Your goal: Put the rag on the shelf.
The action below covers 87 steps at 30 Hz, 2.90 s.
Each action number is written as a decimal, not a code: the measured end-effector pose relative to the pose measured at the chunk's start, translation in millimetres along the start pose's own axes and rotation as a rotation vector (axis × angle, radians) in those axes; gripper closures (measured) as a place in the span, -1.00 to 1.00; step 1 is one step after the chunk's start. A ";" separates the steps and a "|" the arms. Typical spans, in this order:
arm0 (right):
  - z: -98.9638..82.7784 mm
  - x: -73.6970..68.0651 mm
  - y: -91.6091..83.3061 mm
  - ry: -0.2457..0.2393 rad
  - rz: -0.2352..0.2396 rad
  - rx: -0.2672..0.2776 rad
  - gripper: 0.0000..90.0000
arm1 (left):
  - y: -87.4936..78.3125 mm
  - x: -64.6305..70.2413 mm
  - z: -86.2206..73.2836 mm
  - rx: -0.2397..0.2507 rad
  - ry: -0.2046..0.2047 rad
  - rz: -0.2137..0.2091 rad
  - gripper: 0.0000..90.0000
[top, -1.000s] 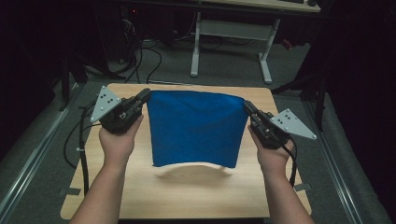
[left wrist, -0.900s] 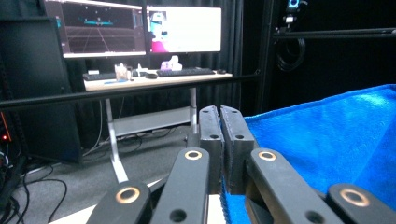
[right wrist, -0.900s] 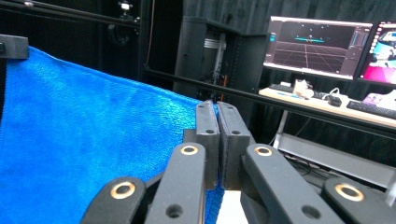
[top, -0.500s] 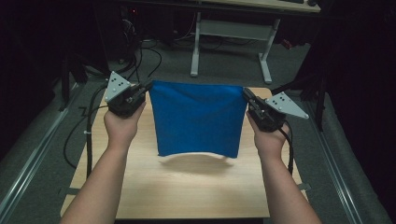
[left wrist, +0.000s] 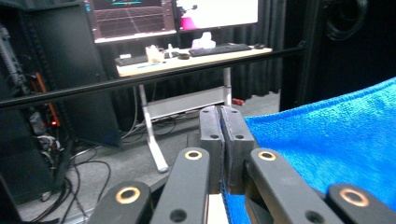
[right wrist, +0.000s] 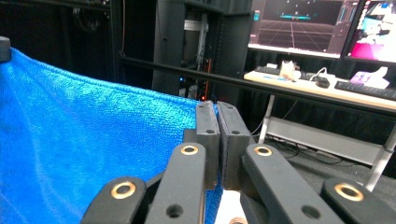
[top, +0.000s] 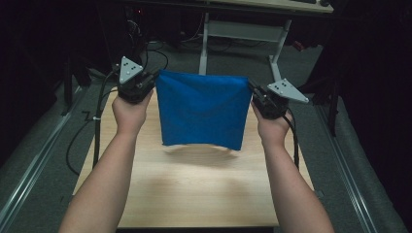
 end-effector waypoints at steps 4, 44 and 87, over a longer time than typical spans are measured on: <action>0.5 7.4 17.0 -0.016 -0.014 -0.030 0.98 | 16.0 -7.2 -5.5 -0.039 -0.002 0.005 0.97; -116.2 5.3 55.0 -0.017 0.024 -0.316 0.98 | 53.8 5.4 -148.7 -0.338 -0.112 -0.105 0.97; -178.5 -4.4 44.4 0.013 0.065 -0.415 0.95 | 36.7 20.0 -213.0 -0.410 -0.195 -0.179 0.94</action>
Point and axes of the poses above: each handheld gripper's, and its own axes: y roughly forward along the jaws, z roughly out of its top, x roughly to its right, the point moved 4 cm from there along y, roughly forward along the jaws, and after that the axes turned 6 degrees about -z, right-handed, at the moved point
